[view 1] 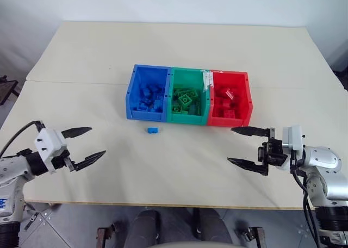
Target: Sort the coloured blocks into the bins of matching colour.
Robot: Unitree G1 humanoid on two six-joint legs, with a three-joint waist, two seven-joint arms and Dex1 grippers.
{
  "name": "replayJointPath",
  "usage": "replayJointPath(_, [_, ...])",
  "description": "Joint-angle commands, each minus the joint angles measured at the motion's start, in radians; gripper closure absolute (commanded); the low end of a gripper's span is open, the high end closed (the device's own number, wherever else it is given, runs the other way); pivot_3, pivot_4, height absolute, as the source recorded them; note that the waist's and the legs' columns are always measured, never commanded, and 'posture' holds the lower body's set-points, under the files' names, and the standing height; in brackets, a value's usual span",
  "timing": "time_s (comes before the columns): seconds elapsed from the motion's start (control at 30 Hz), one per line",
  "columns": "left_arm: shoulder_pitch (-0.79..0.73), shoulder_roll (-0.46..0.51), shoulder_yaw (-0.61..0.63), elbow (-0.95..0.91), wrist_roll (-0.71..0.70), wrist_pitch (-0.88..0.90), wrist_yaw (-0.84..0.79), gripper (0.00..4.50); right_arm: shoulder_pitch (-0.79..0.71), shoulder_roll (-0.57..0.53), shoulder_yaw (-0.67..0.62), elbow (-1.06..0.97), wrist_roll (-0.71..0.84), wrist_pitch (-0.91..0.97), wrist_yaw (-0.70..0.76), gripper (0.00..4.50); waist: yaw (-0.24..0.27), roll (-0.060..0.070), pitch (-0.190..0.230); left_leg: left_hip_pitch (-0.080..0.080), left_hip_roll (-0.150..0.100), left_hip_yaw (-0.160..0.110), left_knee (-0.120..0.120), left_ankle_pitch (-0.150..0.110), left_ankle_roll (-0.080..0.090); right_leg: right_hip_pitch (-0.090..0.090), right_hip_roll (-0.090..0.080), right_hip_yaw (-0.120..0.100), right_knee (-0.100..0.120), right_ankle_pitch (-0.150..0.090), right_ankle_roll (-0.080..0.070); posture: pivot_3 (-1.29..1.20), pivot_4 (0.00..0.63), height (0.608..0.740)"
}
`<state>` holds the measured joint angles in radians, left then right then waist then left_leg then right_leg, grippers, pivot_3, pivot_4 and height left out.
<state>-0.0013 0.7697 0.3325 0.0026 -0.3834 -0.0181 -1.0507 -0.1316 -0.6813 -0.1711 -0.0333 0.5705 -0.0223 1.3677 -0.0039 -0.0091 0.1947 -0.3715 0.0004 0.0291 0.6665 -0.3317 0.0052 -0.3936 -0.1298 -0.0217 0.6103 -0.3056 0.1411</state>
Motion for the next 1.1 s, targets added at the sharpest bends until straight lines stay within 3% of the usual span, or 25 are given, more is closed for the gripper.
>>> replayJointPath(0.03, [-0.082, -0.05, -0.116, -0.039, -0.004, 0.047, -0.002, 0.06, 0.025, -0.026, -0.04, -0.015, 0.006, -0.02, 0.009, 0.0, 0.003, 0.0, 0.0, 0.0, 0.0, 0.0, 0.0, 0.0, 0.0, 0.0, 0.0, 0.0, 0.0, 0.0, 0.0, 0.0, 0.15, 0.74])
replayJointPath(0.33, [-0.332, -0.186, -0.322, 0.256, 0.144, -0.013, 0.029, 0.06, 0.097, -0.039, -0.097, -0.107, 0.027, 0.006, -0.061, 0.0, 0.001, 0.0, 0.0, 0.001, -0.002, 0.006, 0.002, 0.002, 0.003, 0.001, 0.006, -0.002, 0.003, 0.002, 0.004, 0.0, 0.15, 0.74])
replayJointPath(0.7, [-0.489, -0.301, -0.378, 0.454, 0.172, -0.046, 0.007, 0.06, 0.216, -0.029, -0.143, -0.226, 0.037, 0.029, -0.144, 0.0, 0.025, 0.0, 0.0, 0.0, -0.002, 0.006, 0.008, 0.002, 0.004, 0.002, 0.005, -0.001, 0.002, 0.003, 0.005, 0.0, 0.15, 0.74])
replayJointPath(0.8, [-0.504, -0.305, -0.392, 0.476, 0.182, -0.051, -0.026, 0.65, 0.23, -0.029, -0.147, -0.24, 0.037, 0.029, -0.161, 0.0, 0.029, 0.0, 0.0, 0.0, -0.002, 0.006, 0.011, 0.001, 0.004, 0.002, 0.005, -0.001, 0.003, 0.003, 0.006, 0.0, 0.15, 0.74])
replayJointPath(1.1, [-0.529, -0.333, -0.408, 0.481, 0.201, -0.071, -0.016, 3.57, 0.23, -0.026, -0.131, -0.249, 0.036, 0.026, -0.188, 0.0, 0.03, 0.0, 0.0, 0.0, -0.004, 0.005, 0.012, 0.001, 0.006, 0.003, 0.002, -0.001, 0.003, 0.004, 0.007, 0.0, 0.15, 0.74])
